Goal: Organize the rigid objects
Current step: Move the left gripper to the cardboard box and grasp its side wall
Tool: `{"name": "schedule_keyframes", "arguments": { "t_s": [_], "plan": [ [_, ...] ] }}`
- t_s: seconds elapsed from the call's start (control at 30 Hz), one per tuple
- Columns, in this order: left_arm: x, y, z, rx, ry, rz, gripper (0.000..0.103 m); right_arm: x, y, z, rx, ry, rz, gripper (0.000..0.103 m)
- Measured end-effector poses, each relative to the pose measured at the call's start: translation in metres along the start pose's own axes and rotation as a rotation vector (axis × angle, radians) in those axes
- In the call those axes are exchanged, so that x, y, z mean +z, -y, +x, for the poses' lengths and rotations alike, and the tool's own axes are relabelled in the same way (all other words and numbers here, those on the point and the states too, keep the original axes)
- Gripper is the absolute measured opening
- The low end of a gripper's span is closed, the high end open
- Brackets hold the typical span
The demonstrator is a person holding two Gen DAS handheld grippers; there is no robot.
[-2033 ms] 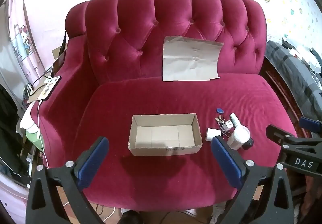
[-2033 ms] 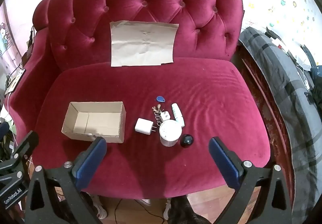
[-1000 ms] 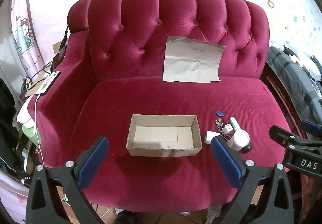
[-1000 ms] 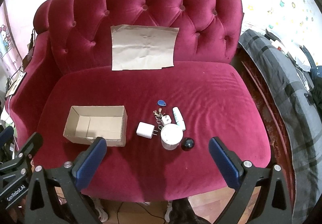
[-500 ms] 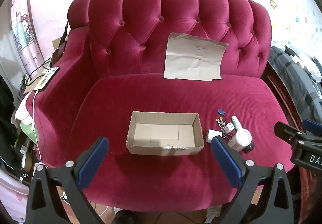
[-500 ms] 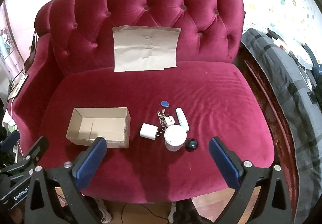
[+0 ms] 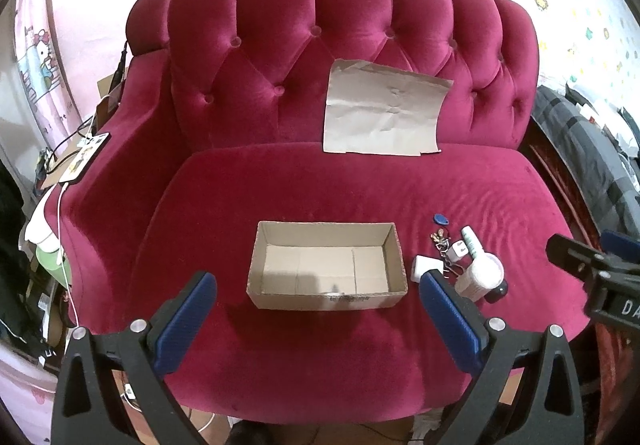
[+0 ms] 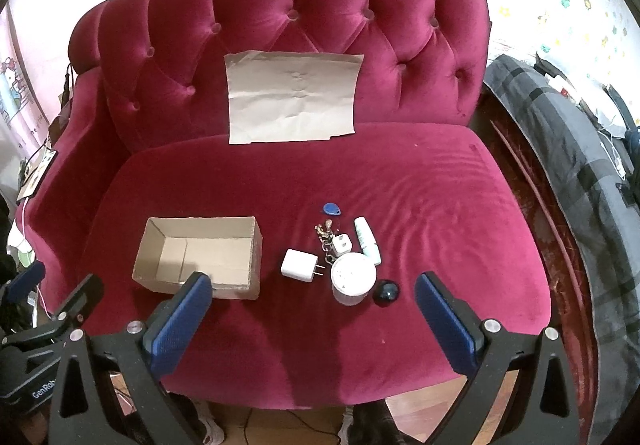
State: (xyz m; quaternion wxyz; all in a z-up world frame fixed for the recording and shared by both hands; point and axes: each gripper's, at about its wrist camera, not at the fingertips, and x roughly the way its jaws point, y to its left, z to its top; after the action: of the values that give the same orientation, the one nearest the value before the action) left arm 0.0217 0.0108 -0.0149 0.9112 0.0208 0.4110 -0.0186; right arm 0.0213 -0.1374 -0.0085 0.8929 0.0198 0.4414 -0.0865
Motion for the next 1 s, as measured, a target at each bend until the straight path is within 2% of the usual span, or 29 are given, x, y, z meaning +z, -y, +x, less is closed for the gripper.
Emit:
{"name": "schedule_keyframes", "arguments": {
  "t_s": [0.37, 1.0],
  "plan": [
    [0.001, -0.03, 0.047, 0.025, -0.039, -0.01, 0.103, 0.007, -0.001, 0.027, -0.003, 0.002, -0.006, 0.103],
    [-0.018, -0.103, 0.168, 0.104, -0.132, -0.059, 0.103, 0.008, 0.007, 0.13, -0.027, -0.051, -0.017, 0.103]
  ]
}}
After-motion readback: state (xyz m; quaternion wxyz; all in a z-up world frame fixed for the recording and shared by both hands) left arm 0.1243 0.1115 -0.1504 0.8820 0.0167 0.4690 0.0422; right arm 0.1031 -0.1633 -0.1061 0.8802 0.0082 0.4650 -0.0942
